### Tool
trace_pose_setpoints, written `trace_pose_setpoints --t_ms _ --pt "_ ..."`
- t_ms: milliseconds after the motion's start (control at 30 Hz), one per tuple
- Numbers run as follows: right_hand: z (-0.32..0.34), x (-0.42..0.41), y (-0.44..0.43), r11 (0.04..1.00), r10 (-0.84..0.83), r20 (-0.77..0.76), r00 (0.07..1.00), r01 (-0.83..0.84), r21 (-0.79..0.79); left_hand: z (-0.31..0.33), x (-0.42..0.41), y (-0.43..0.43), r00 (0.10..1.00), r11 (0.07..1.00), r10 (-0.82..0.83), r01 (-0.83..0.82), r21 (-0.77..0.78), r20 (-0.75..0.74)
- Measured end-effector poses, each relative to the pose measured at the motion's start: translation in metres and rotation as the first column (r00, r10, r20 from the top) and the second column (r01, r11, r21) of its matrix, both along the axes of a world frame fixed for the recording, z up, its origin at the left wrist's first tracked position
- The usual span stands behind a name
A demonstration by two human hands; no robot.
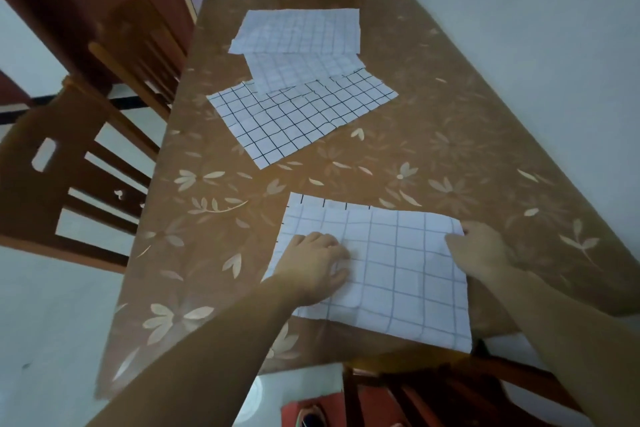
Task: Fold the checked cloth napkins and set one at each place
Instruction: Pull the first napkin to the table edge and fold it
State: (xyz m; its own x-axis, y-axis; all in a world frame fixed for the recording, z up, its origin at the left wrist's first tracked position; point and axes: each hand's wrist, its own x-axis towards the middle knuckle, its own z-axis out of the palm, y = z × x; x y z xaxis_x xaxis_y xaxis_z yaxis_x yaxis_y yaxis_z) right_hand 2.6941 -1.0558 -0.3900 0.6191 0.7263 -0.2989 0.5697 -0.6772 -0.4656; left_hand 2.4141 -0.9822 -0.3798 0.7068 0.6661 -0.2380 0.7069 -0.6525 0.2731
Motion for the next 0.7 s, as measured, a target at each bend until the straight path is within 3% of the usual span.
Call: trace_pose_setpoints --t_ms 100,167,267,333,433,700 --pt "-0.010 -0.004 0.007 1.000 -0.014 0.017 1.000 0.014 -0.001 -0.014 0.002 -0.006 0.998 0.999 0.004 -0.006 -0.045 -0.055" --pt "-0.011 -0.016 0.004 1.000 -0.008 0.141 0.990 0.008 -0.003 -0.022 0.001 -0.007 0.991 0.997 -0.012 0.002 -0.074 -0.135" --pt "-0.007 -0.044 -0.005 0.971 0.235 0.365 0.901 -0.231 -0.055 -0.034 0.000 -0.007 0.980 0.996 -0.021 0.004 -0.087 -0.196" --pt "-0.014 -0.062 -0.011 0.909 0.414 0.353 0.839 -0.400 -0.115 -0.041 0.000 -0.004 0.977 0.997 -0.019 0.002 -0.079 -0.214" --pt "-0.031 -0.084 -0.021 0.840 0.540 0.267 0.798 -0.495 -0.222 -0.050 0.002 0.002 0.975 0.999 -0.006 -0.004 -0.047 -0.221" --pt "-0.049 -0.082 -0.015 0.863 0.494 0.277 0.824 -0.429 -0.265 -0.059 0.000 0.016 0.988 1.000 0.013 -0.014 0.000 -0.155"
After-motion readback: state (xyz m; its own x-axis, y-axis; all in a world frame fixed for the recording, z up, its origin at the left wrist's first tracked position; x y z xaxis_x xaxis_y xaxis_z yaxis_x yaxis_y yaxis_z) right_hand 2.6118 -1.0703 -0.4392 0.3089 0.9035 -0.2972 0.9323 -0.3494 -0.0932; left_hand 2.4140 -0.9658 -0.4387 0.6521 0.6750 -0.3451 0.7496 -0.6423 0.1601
